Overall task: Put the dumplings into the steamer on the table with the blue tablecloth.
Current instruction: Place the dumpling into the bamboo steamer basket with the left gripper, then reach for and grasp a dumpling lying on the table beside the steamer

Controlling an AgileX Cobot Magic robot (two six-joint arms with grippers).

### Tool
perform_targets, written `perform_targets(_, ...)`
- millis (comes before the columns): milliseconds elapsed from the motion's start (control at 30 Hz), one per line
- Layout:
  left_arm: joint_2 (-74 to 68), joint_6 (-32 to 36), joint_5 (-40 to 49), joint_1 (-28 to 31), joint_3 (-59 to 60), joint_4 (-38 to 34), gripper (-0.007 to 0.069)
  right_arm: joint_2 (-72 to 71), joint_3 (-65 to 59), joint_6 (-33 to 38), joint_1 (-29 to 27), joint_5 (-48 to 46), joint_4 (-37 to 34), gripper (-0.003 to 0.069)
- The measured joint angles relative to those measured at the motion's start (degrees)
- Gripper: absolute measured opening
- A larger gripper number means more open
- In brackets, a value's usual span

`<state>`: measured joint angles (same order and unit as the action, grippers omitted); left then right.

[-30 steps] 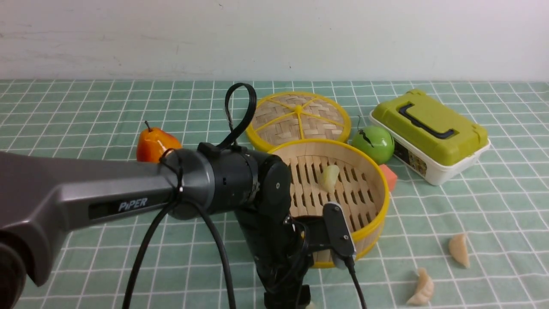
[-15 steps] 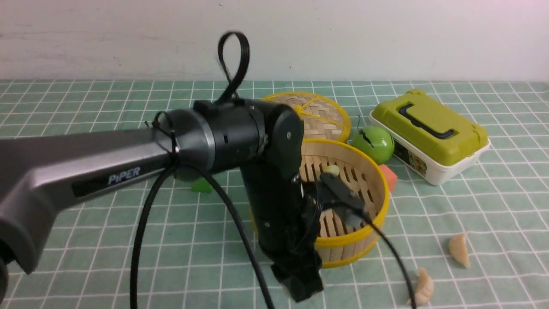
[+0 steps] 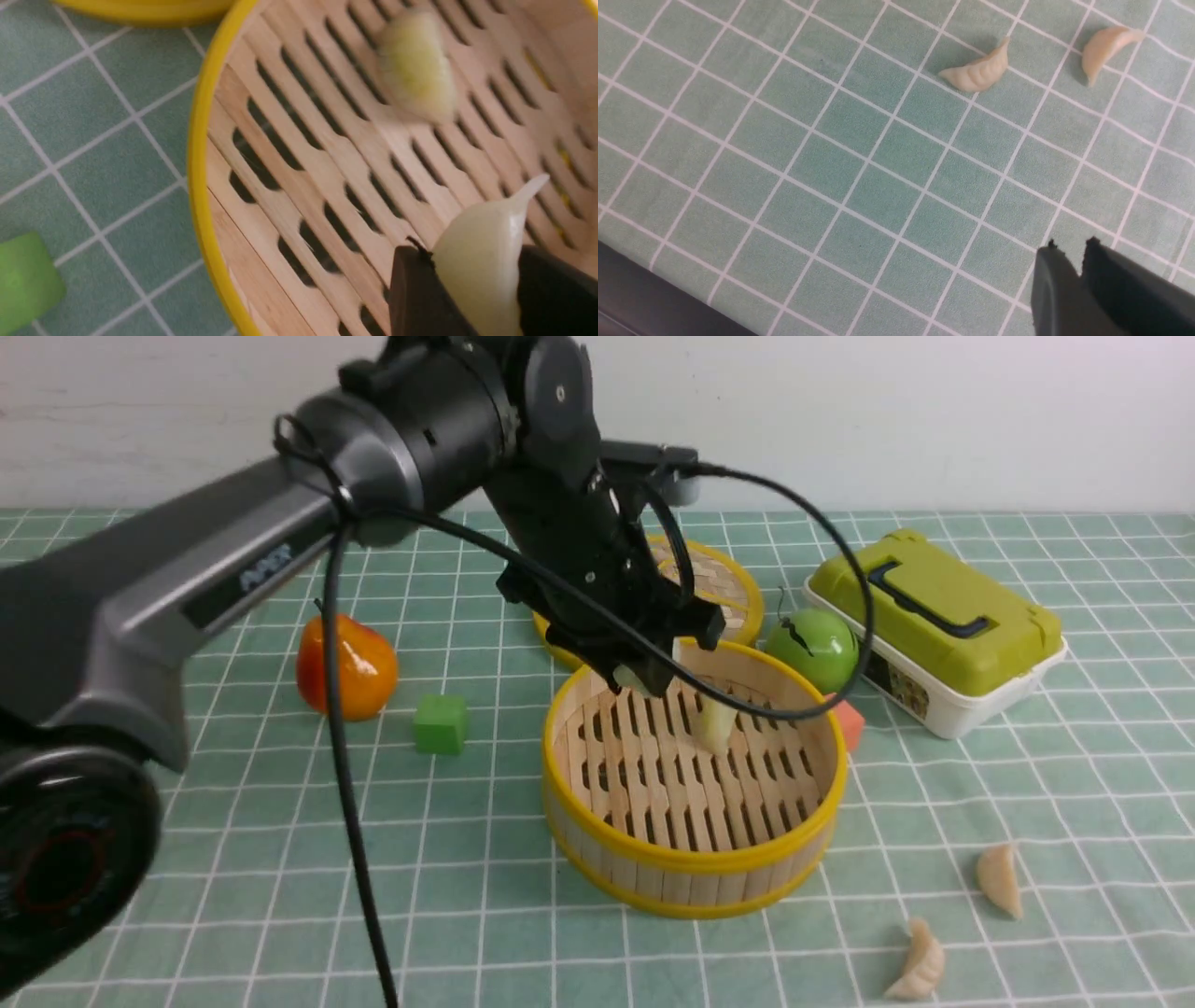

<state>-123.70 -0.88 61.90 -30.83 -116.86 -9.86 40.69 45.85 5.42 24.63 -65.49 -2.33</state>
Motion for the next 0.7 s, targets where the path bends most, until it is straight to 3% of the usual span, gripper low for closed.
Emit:
perform_targets(267, -7.88, -0.64, -7.03, 0.2, -0.19, 0.15, 0.0241, 5.67, 0.0, -5.42, 0.0, -0.04, 1.07, 0.0108)
perform_targets(367, -8.35, -0.7, -8.56, 0.2, -0.25, 0.86, 0.0298, 9.25, 0.0, -7.38, 0.0, 1.84, 1.07, 0.0134)
perform_targets(600, -3.97, -0.71, -3.1, 0.2, -1.08, 2.38, 0.0555, 19.41, 0.0, -13.47, 0.0, 12.39, 1.07, 0.0321)
perform_targets(667, -2.22, -0.71, 0.08, 0.2, -2.13, 3.24, 0.0584, 22.02, 0.0, -14.87, 0.0, 15.39, 1.07, 0.0383)
perform_targets(700, 0.89, -0.76, 4.7, 0.2, -4.02, 4.95, 0.0596, 26.14, 0.0, -16.37, 0.0, 20.2, 1.07, 0.0452)
